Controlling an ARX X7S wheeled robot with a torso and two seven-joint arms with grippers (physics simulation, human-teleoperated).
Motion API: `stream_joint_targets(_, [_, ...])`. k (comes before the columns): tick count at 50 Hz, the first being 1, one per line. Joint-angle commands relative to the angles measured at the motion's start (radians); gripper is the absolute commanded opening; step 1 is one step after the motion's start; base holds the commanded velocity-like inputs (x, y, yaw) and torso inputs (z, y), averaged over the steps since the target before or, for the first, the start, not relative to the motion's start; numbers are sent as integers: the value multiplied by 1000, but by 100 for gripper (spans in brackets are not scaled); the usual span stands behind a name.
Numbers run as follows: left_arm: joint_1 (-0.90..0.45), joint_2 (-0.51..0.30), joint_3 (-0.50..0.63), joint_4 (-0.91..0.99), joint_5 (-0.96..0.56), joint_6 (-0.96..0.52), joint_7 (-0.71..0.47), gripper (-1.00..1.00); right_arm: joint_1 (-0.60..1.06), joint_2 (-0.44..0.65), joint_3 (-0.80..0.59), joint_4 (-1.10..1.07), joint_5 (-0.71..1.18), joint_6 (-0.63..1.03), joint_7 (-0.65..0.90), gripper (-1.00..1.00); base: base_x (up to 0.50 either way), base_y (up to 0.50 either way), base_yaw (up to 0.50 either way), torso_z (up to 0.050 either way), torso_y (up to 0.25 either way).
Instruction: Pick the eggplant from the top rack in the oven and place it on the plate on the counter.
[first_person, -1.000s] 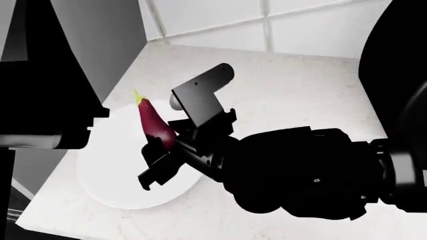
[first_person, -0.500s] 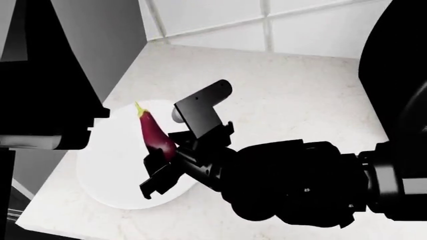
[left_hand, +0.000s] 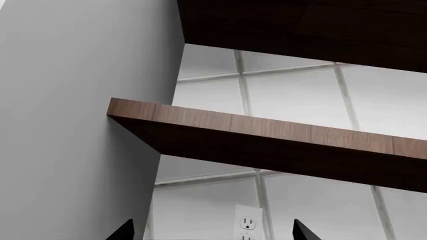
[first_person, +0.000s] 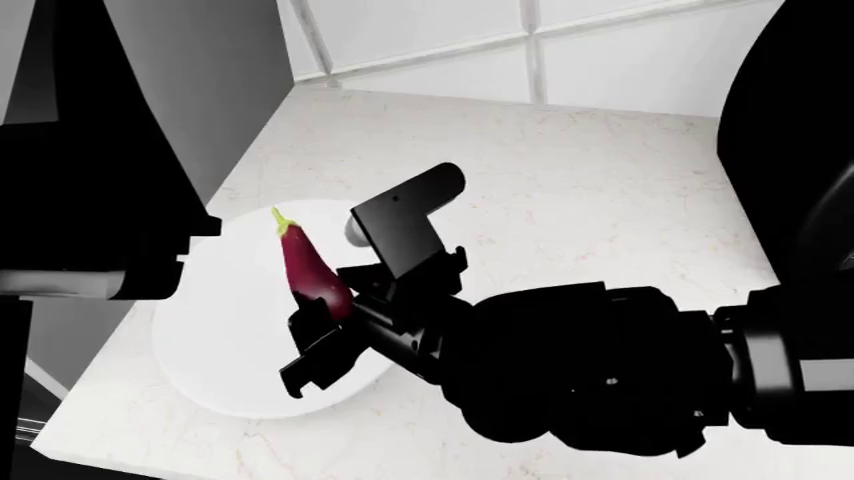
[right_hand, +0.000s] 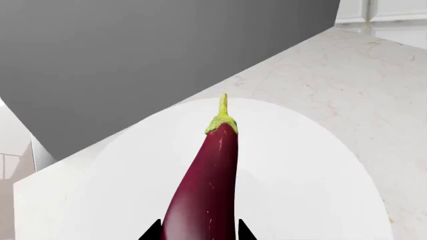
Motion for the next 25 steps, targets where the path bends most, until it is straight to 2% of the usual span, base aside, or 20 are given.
stream_joint_targets(1, [-1,0,-1,2,0,-1,-3,100,1,1,11,5,-10,12,5,100,0,0,0,0,0])
stream_joint_targets(25, [12,3,-4,0,7,0,-3,100,7,4,31,-4,-4,18,-3,100,0,0,0,0,0])
